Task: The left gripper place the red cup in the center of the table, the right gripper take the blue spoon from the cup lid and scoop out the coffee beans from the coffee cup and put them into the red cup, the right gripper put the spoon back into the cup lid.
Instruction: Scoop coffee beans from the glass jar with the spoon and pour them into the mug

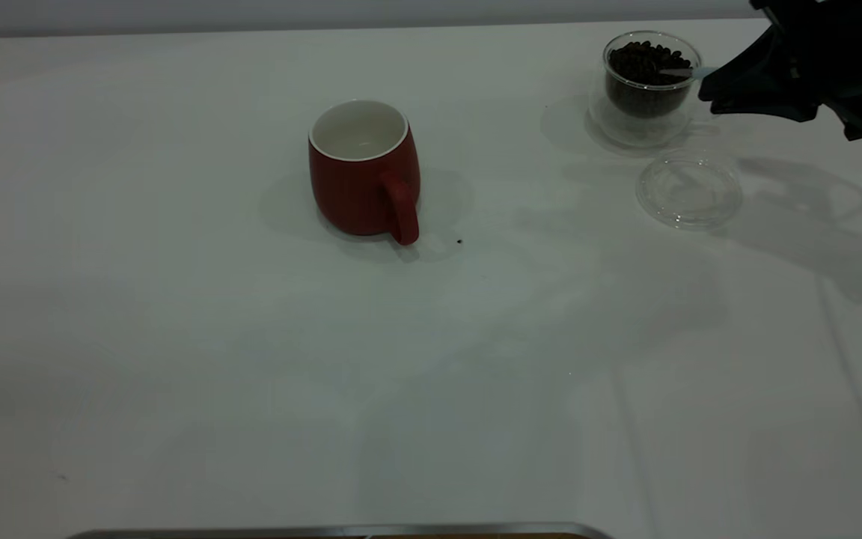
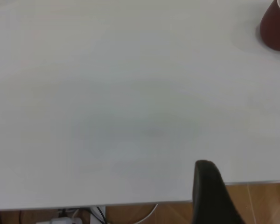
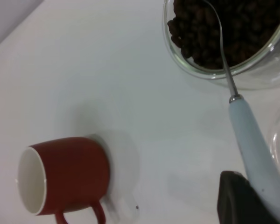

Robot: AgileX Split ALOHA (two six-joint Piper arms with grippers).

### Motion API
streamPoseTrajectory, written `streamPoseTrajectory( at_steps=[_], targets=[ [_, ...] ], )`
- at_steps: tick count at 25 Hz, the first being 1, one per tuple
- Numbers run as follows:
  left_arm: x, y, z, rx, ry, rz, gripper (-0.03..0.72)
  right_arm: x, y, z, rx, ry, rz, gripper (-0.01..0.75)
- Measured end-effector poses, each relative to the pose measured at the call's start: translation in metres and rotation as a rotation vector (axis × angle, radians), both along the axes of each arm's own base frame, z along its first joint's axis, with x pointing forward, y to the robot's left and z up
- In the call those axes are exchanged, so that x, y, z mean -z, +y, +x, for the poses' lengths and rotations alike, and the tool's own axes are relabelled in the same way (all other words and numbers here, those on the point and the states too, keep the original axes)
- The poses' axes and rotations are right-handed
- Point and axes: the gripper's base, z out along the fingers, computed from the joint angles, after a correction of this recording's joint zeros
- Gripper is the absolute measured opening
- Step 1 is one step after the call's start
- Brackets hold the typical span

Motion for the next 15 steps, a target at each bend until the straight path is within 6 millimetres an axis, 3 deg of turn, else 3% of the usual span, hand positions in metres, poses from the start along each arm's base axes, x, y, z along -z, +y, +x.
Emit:
streamPoseTrajectory(
  at_steps=[7,15],
  targets=[
    [0.000,0.000,0.000,0.000,0.000,0.000,0.451,-0.001,-0.017,-0.002,0.023,0.001,0.105,0.098],
    [0.000,0.000,0.000,0.002,0.000,0.002,0.451,0.011,-0.021,-0.005,0.038,0.032,0.156,0.098]
  ],
)
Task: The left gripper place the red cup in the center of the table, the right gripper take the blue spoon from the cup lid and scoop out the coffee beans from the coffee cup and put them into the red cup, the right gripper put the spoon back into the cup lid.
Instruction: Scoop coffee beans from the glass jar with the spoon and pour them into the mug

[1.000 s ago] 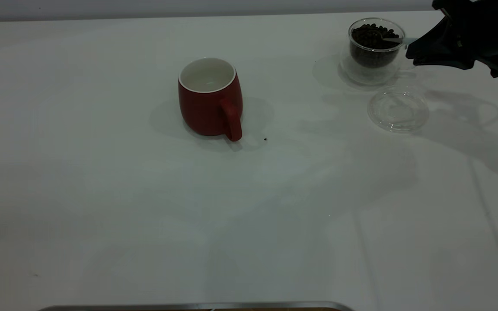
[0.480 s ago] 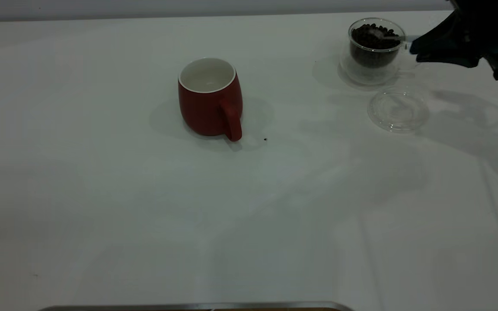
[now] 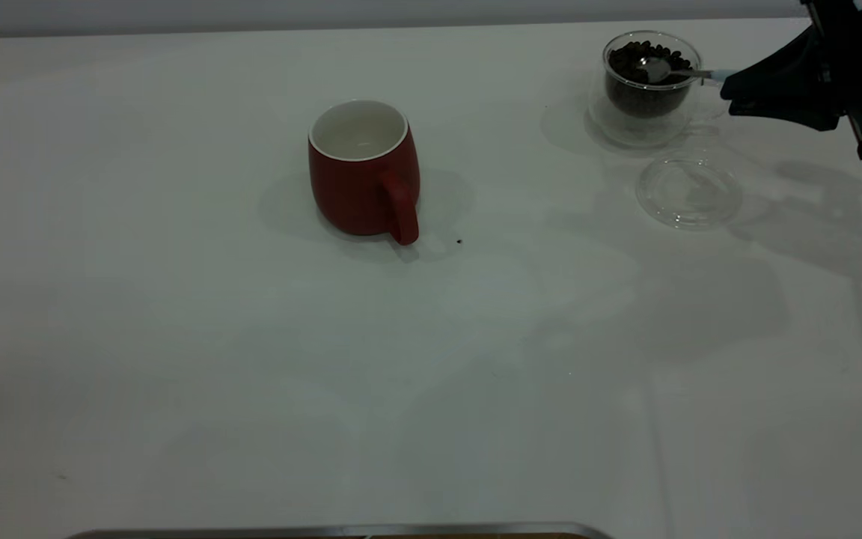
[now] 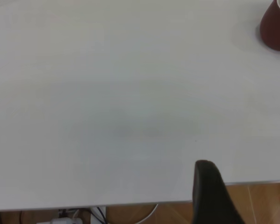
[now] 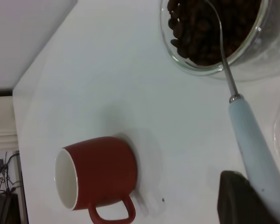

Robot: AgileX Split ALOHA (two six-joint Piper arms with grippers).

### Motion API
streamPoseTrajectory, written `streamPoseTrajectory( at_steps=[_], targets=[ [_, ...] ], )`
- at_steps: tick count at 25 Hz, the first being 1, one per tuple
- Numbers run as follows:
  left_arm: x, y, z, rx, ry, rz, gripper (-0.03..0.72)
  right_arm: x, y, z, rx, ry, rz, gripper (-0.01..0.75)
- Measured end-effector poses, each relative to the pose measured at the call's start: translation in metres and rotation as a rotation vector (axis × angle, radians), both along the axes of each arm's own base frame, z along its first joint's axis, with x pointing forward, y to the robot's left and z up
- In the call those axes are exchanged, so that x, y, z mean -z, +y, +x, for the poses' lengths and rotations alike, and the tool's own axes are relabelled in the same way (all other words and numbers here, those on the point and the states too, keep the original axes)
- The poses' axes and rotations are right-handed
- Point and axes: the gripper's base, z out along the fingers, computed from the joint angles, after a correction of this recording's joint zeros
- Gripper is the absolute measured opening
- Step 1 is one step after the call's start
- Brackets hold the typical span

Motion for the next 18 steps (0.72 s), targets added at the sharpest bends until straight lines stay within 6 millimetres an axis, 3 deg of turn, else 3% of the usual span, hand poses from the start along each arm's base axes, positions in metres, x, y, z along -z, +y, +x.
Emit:
streamPoseTrajectory(
  at_steps=[18],
  targets=[
    [0.0000,0.0000,0.0000,0.000,0.000,0.000,0.451,0.0050,-0.0039,0.0029,0.088,0.055,0.022,0.098]
  ],
)
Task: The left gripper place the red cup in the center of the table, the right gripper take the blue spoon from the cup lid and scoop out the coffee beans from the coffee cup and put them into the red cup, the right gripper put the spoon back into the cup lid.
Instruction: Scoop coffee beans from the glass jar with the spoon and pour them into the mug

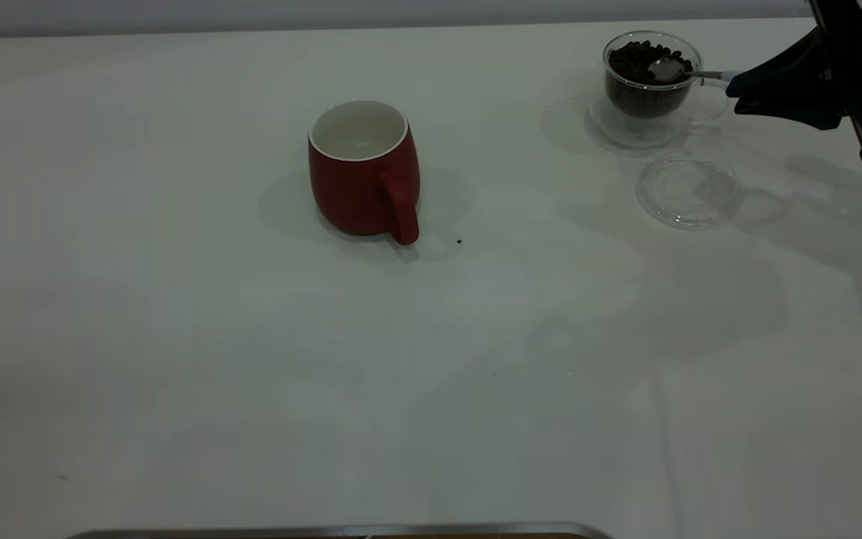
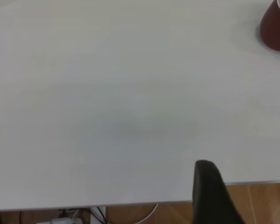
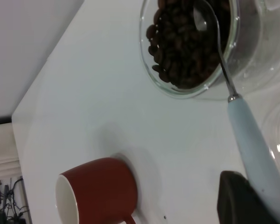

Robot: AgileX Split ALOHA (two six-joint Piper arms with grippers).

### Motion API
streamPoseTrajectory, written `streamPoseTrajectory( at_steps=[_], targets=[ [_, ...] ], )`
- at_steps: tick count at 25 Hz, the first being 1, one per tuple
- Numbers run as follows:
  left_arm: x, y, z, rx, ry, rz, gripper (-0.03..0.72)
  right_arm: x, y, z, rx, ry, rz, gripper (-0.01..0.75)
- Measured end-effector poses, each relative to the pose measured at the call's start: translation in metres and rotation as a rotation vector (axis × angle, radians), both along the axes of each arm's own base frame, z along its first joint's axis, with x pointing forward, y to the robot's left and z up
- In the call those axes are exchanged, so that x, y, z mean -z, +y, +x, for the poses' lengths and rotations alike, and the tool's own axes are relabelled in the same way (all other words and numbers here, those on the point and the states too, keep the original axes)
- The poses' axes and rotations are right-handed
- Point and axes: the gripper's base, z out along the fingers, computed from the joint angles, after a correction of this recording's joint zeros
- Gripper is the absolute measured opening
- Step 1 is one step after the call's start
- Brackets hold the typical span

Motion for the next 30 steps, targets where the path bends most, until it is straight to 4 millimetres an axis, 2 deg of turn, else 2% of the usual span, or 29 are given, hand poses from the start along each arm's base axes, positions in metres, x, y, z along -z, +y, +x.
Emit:
streamPoseTrajectory(
  at_steps=[19,30],
  targets=[
    [0.000,0.000,0.000,-0.001,0.000,-0.002,0.451,-0.003,0.005,-0.001,0.051,0.065,0.147,0.098],
    [0.000,0.000,0.000,-0.001,0.000,-0.002,0.451,0.012,0.012,-0.003,0.052,0.105,0.283,0.098]
  ],
)
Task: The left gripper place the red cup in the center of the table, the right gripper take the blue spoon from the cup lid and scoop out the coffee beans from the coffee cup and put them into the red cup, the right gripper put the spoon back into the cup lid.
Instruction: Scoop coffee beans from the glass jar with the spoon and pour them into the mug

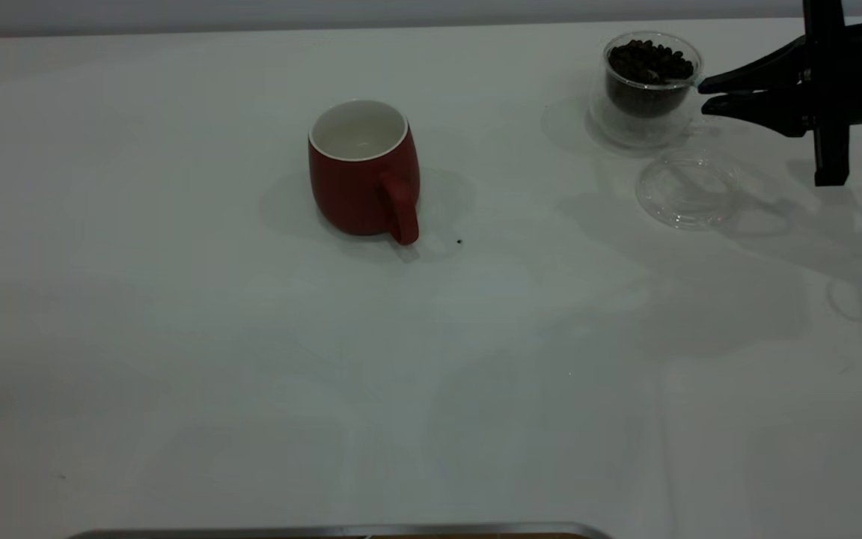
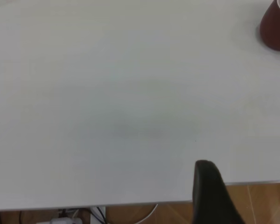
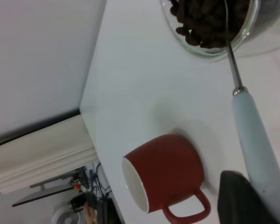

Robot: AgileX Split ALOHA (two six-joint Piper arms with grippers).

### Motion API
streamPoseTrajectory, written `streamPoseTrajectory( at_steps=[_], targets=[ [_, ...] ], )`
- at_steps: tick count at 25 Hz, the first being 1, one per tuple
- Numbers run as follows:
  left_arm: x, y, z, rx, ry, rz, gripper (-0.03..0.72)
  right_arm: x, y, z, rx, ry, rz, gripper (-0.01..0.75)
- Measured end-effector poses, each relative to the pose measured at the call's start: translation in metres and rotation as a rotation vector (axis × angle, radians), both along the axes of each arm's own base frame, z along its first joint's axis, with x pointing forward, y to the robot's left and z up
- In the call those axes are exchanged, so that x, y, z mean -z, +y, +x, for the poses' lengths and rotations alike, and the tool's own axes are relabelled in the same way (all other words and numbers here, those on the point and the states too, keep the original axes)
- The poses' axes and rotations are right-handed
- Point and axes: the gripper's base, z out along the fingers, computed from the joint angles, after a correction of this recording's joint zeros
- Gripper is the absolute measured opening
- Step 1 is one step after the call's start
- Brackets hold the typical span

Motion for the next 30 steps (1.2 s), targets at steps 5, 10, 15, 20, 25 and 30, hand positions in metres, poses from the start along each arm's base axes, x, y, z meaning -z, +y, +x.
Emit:
streamPoseTrajectory(
  at_steps=[5,10,15,20,25,30],
  targets=[
    [0.000,0.000,0.000,0.000,0.000,0.000,0.451,-0.004,-0.004,0.000,0.001,-0.020,0.042,0.096],
    [0.000,0.000,0.000,0.001,0.000,0.002,0.451,-0.007,-0.009,-0.001,0.007,-0.038,0.081,0.096],
    [0.000,0.000,0.000,0.001,0.000,0.002,0.451,-0.009,-0.011,-0.001,0.004,-0.052,0.100,0.096],
    [0.000,0.000,0.000,0.001,0.000,0.002,0.451,-0.012,-0.011,-0.001,-0.014,-0.081,0.114,0.096],
    [0.000,0.000,0.000,0.001,0.000,0.002,0.451,-0.013,-0.010,-0.001,-0.031,-0.111,0.105,0.096],
    [0.000,0.000,0.000,0.001,0.000,0.002,0.451,-0.013,0.000,-0.001,-0.066,-0.117,0.101,0.096]
  ],
)
